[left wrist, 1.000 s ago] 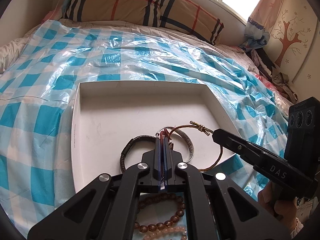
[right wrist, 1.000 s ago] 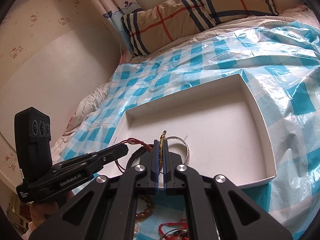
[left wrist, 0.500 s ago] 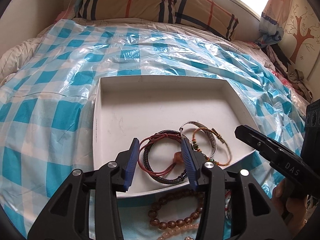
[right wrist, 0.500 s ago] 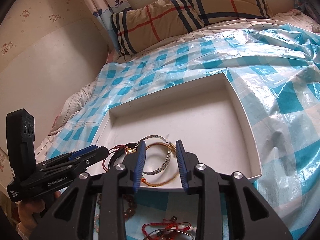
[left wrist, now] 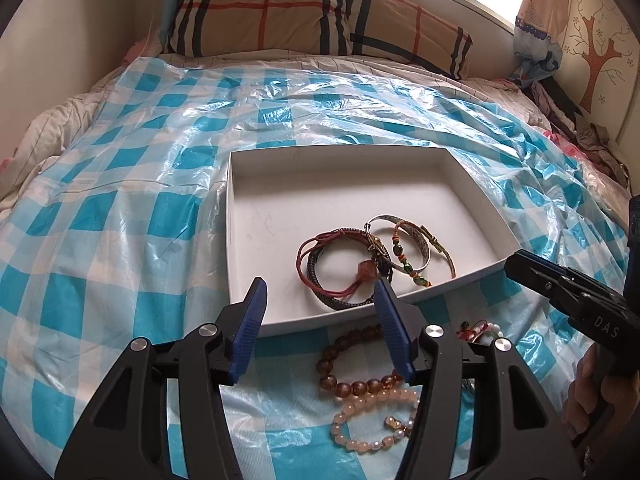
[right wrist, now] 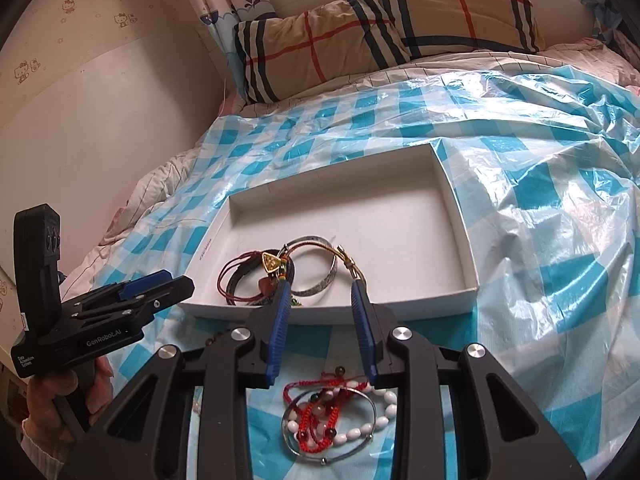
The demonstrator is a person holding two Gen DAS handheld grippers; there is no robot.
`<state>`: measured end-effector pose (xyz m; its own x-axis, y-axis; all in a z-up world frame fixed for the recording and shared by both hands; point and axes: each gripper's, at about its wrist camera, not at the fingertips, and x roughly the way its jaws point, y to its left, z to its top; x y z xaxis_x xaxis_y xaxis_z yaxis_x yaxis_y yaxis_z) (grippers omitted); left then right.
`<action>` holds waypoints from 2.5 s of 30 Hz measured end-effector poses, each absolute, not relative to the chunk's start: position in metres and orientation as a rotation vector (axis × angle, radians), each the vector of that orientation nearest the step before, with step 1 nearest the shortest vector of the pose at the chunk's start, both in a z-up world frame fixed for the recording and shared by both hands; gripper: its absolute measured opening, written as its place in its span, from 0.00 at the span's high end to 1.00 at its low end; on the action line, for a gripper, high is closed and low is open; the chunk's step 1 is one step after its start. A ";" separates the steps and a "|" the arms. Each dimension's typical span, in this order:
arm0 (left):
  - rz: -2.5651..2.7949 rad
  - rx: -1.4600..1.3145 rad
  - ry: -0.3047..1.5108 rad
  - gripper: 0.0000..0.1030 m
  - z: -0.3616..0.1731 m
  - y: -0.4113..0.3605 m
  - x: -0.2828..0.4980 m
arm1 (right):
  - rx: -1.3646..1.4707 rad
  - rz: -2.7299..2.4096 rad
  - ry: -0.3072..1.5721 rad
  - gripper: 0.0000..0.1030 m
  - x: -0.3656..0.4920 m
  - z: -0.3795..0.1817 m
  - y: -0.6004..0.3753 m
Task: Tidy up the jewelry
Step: 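Move both tools back to the bracelets lying beside the box, then grasp brown bead bracelet with left tool while right tool grasps silver bangle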
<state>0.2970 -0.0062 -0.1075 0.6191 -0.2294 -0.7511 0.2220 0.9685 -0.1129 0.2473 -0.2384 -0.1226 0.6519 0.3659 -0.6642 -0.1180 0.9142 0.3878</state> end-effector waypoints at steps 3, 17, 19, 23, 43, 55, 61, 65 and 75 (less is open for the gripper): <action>-0.268 -0.010 0.881 0.49 -0.111 -0.005 0.285 | 0.318 0.281 0.851 0.69 0.237 -0.128 -0.239; -0.307 0.005 0.974 0.49 -0.146 -0.013 0.285 | 0.247 0.243 0.981 0.72 0.221 -0.157 -0.236; -0.311 0.003 0.984 0.49 -0.149 -0.014 0.287 | 0.241 0.241 0.988 0.72 0.221 -0.159 -0.237; -0.318 0.010 1.003 0.49 -0.154 -0.017 0.292 | 0.237 0.241 0.999 0.73 0.226 -0.164 -0.238; -0.335 0.066 1.033 0.90 -0.165 -0.029 0.289 | 0.249 0.243 0.995 0.95 0.220 -0.164 -0.242; -0.332 0.071 0.990 0.90 -0.146 -0.029 0.273 | 0.282 0.248 0.963 0.95 0.213 -0.149 -0.244; -0.337 0.044 0.964 0.90 -0.137 -0.025 0.268 | 0.295 0.258 0.949 0.95 0.210 -0.146 -0.244; -0.344 -0.007 0.941 0.90 -0.126 -0.016 0.266 | 0.305 0.257 0.929 0.95 0.208 -0.141 -0.246; -0.371 -0.071 0.882 0.90 -0.096 -0.006 0.257 | 0.332 0.267 0.864 0.95 0.204 -0.120 -0.250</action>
